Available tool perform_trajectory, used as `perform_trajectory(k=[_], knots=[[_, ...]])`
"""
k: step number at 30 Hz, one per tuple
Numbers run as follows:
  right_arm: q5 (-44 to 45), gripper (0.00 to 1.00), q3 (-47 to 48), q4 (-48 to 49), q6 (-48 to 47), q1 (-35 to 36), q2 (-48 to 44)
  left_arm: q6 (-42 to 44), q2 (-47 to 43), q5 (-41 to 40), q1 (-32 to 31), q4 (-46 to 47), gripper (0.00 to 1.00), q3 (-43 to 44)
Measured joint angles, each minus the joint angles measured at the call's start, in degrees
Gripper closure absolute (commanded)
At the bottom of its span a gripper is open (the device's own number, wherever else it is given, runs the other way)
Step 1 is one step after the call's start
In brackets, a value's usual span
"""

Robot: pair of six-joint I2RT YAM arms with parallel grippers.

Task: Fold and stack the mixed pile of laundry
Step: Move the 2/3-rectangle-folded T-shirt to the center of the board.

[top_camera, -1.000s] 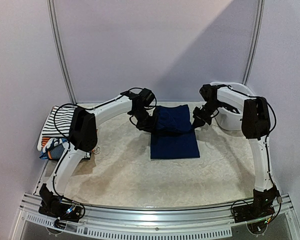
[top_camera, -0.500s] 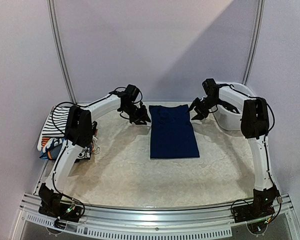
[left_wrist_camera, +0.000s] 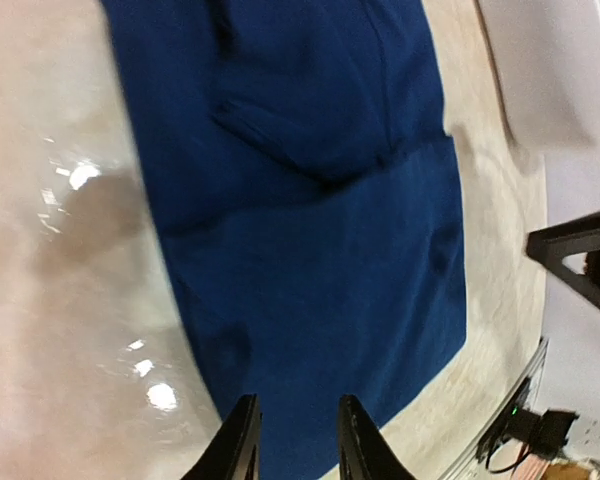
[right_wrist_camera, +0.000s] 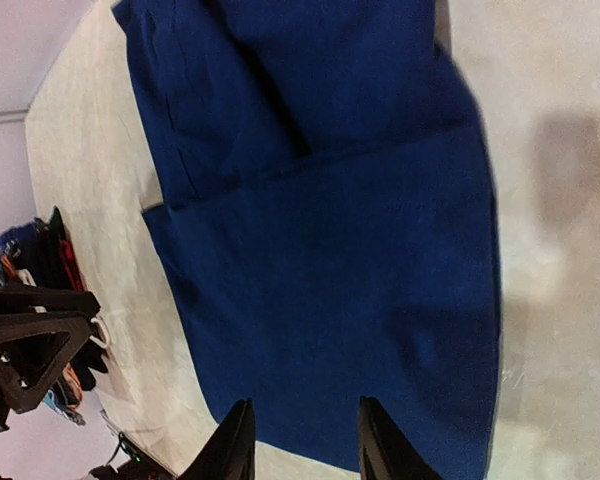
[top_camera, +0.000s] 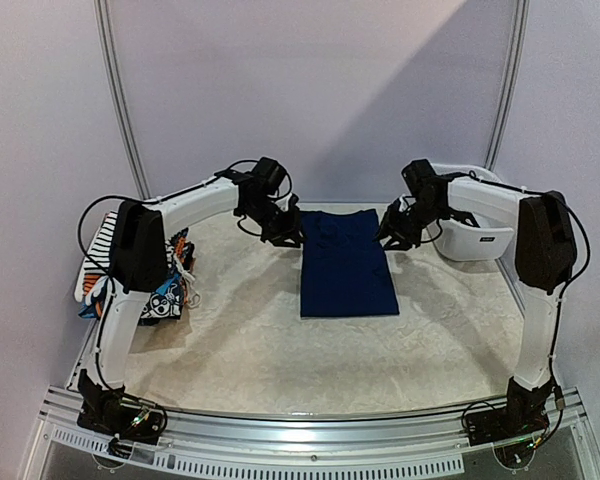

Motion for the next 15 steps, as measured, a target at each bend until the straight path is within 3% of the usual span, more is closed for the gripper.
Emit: perform_trajectory(k=[5, 15], knots=[[0.0, 0.82, -5.1, -0.5, -2.7, 3.5, 0.2, 3.8, 0.1, 0.8, -4.7, -2.1, 0.76, -1.0], [1.1, 0.91, -9.7, -1.2, -4.7, 4.4, 2.7, 8.1, 2.8, 2.3, -10.1, -4.6, 0.80, -2.7]])
